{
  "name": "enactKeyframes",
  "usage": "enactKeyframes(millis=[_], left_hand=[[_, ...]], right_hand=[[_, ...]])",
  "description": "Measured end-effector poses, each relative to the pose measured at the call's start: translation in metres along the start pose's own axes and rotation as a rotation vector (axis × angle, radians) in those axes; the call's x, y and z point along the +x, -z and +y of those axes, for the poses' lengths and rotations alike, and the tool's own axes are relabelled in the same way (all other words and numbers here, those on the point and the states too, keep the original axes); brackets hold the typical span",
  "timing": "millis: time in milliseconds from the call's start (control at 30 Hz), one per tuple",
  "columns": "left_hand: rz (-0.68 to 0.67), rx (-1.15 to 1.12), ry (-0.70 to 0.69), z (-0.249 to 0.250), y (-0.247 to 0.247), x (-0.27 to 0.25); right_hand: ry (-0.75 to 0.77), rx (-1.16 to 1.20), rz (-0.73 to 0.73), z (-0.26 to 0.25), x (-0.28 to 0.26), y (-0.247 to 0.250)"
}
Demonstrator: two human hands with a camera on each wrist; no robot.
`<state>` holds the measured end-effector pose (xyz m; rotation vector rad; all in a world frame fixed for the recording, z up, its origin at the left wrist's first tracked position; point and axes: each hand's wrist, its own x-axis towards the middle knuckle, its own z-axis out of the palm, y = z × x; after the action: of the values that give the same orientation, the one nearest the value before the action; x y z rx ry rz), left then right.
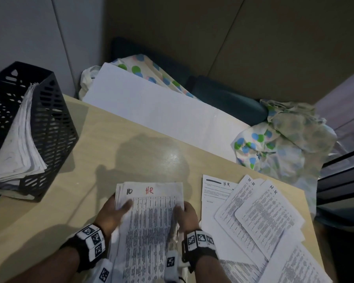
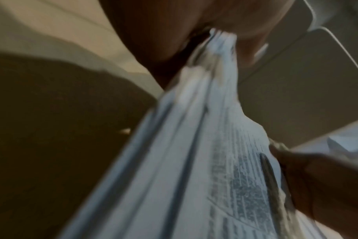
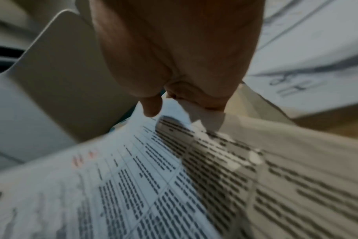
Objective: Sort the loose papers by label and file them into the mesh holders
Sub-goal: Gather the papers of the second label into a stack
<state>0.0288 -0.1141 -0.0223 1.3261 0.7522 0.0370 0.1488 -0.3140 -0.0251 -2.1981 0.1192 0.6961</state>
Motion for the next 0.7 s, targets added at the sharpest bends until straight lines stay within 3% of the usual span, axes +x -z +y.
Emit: enactKeyframes(millis=[100,200,367,467,567,700], left_hand=[[-0.039,0.182,-0.053,0.004,-0.010,0.005],[-0.050,0.095,0.005,0.006,-0.008,0.005],[-0.003,0.187,-0.192,0.017,-0.006,0.001],[-0.041,0.319,-0.263,0.019,-0.008,0.004],[-0.111,0.274,-0.233,0.011,-0.011,0.005],[-0.091,0.212,-0.183,0.001,-0.015,0.001]], right_hand=[[0.009,-0.038,0.034,-0.015,0.002,0.007],[0.070,0.073,0.097,-0.016,0.006,0.012],[0.078,0.033,0.102,-0.011,0.005,0.013],[0.219,0.087,0.126,-0.016,-0.003,0.014],[0.366,-0.034,0.091,-0.013,-0.004,0.011],[0.331,0.011,0.149,0.003,-0.001,0.009]])
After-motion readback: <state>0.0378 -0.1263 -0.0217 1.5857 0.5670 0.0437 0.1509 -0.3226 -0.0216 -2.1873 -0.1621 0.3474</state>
